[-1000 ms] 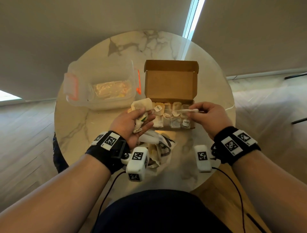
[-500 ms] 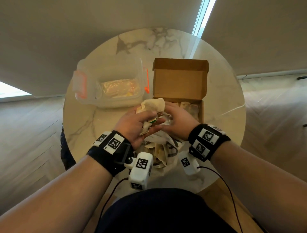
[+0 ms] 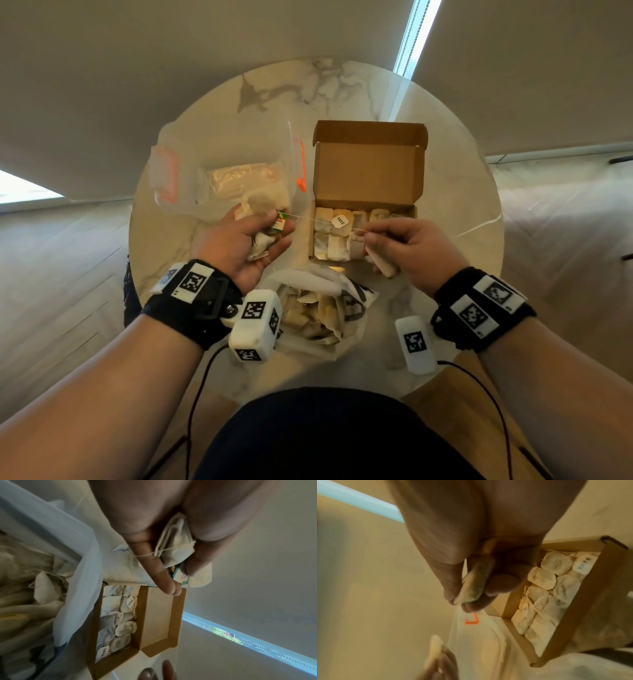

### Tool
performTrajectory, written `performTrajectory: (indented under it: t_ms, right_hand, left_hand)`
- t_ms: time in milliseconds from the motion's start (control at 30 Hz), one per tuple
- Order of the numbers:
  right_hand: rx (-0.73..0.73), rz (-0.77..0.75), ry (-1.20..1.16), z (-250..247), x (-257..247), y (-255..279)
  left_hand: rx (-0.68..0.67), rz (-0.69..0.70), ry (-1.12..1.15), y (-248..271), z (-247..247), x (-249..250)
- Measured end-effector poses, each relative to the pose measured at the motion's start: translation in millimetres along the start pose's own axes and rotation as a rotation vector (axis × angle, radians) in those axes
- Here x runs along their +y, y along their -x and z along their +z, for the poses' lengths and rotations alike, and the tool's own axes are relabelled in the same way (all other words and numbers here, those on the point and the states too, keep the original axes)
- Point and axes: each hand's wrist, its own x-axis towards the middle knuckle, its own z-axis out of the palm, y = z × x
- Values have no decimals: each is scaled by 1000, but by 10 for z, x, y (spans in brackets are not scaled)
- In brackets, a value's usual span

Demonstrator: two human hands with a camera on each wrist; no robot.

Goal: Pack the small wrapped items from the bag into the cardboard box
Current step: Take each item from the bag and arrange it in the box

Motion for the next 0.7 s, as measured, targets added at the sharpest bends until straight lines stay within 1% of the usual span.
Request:
performTrajectory:
  t_ms: [33,100,167,233,367,433,533,600,700]
  right_hand:
    - [6,16,-89,-25,-13,20]
    - [-33,96,-299,-98,-29,32]
    - [-79,174,-429,-170,-14,14]
    - [-64,184,-401,-211,31,-24]
    - [152,147,-257,-183,95,-73]
    - [214,131,-203,-109,69,-88]
    - [214,91,-111,56,-24,-77]
    - [188,62,-97,157,-93,-64]
    - [121,74,-249,232,-158,-32]
  left_hand:
    - [8,2,-16,0,9,-27]
    - [17,-1,-45,2,45,-88]
    - [19,-14,-49,2,81,-150]
    - [9,-32,-37,17,122,-197]
    - [-35,-52,-71,86,234,-282]
    - [-41,-57,-104,115,310,-339]
    - [-70,-77,-132,157,444,-441]
    - [-80,-68,-147,159,515,-493]
    - [-29,-36,-159,128,565,-537]
